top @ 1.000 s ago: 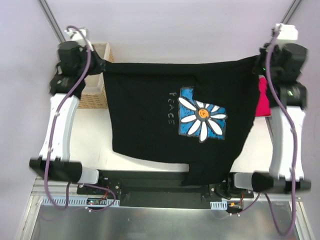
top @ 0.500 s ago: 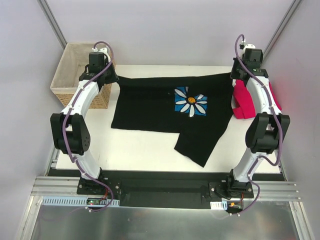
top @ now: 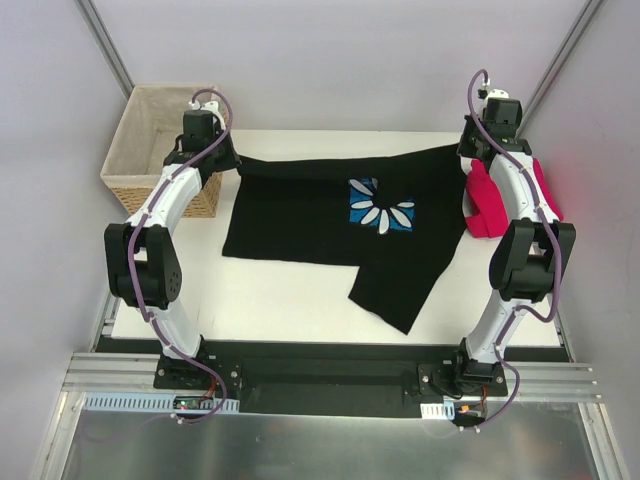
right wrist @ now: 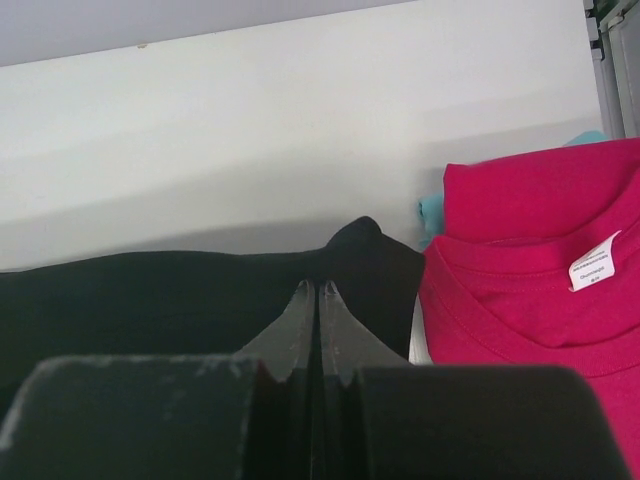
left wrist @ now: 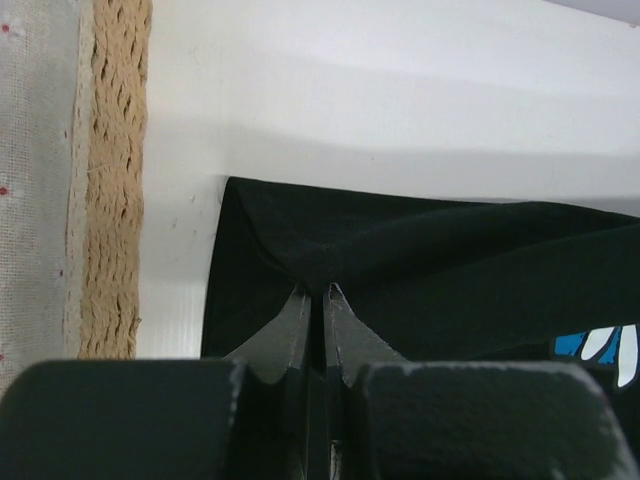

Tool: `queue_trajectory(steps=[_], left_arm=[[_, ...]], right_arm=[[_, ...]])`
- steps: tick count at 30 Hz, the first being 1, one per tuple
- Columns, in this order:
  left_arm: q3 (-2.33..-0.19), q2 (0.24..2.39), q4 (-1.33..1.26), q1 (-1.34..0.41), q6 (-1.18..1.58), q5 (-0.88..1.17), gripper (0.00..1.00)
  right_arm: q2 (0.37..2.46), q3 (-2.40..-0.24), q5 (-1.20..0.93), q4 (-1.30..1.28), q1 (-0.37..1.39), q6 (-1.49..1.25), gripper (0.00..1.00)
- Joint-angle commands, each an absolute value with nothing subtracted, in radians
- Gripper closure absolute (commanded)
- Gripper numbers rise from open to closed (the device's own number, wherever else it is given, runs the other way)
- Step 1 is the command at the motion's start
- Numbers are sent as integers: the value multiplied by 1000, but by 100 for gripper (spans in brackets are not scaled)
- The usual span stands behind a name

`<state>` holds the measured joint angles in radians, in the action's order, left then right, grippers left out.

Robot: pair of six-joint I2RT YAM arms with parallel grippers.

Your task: Fold and stack the t-shirts

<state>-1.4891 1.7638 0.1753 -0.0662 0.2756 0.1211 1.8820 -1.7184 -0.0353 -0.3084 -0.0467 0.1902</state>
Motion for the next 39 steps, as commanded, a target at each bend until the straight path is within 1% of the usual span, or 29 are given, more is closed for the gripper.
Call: queue_trajectory(steps=[1, 9, 15, 18, 22, 29, 31, 35, 39], left_arm=[[-1468, 1710, 135, -71, 270, 101, 100], [-1425, 1620, 138, -72, 242, 84, 100], [-1433, 1626, 146, -72, 239, 75, 100], [-1468, 1664, 144, -72, 239, 72, 100], [-1578, 1788, 144, -72, 241, 90, 100], [-1911, 2121, 146, -72, 270, 124, 100], [-1966, 2193, 144, -72, 275, 130, 100], [-2074, 2284, 144, -72, 285, 146, 100], [-2115, 2339, 135, -74, 296, 166, 100]], right_arm=[[1825, -1730, -40, -248, -57, 176, 100], [1727, -1655, -44, -261, -57, 189, 100], [1741, -1661, -44, -281, -57, 196, 100], [1762, -1690, -41, -296, -57, 198, 100], [1850, -1739, -35, -285, -58, 201, 100], [2037, -1862, -51, -249, -61, 180, 100], [2080, -1903, -55, -229, -61, 170, 99], [2173, -1979, -63, -196, -64, 92, 100], [2265, -2052, -106, -152, -66, 25, 100]])
